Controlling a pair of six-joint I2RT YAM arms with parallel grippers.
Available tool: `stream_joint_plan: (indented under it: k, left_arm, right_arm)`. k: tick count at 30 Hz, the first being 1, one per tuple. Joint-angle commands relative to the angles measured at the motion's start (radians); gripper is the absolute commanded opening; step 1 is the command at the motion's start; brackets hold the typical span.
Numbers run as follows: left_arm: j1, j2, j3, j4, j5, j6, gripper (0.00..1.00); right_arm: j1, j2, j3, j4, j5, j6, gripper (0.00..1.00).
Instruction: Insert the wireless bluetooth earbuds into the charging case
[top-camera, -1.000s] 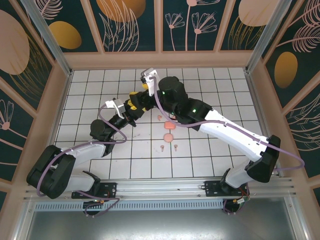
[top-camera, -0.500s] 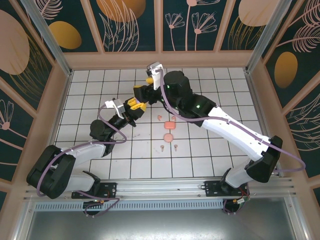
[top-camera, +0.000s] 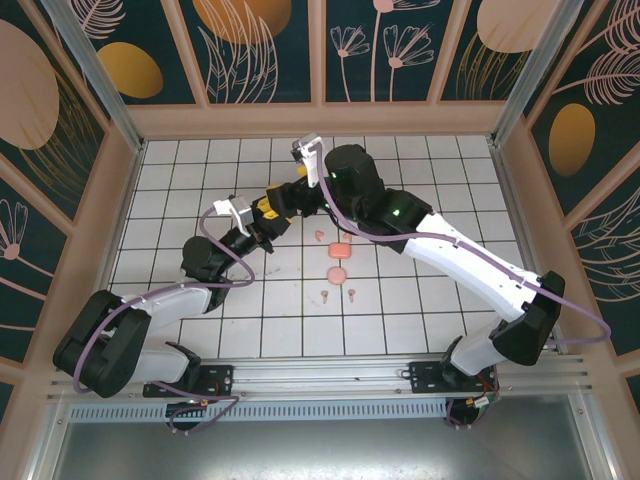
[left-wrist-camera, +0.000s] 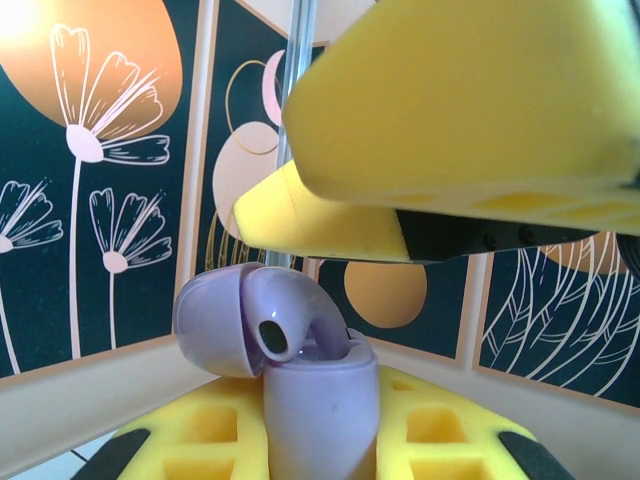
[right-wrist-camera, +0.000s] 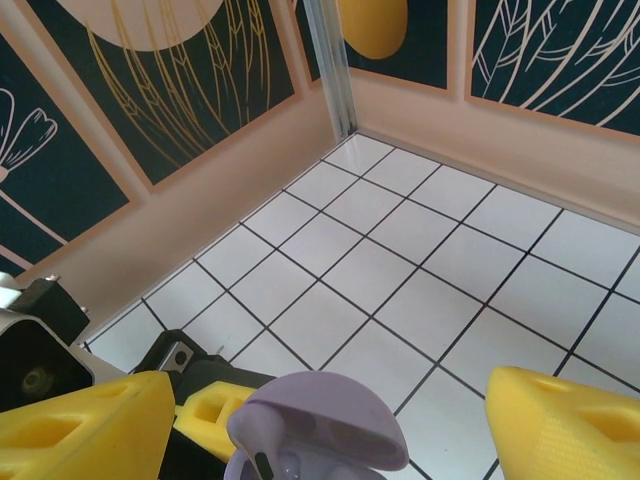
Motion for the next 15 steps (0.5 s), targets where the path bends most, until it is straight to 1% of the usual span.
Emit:
stream_joint_plan:
  k: [1,8,15]
  left_arm:
    - [-0.004,0.006,0.033,0.004,0.02,0.022,0.0]
    - [-0.004,0.006,0.041,0.001,0.022,0.024,0.0]
    - [-0.004,-0.003,0.04,-0.005,0.025,0.026,0.0]
  right_arm:
    - [0.001,-0.024,-0.015,-0.008,-0.023,-0.006,0.82]
    - [-0.004,-0.021,-0.037,-0.004,-0.011,-0.002,0.81]
    - [-0.039,-0.046,-0.069,0.014,-0.012,0.023,0.79]
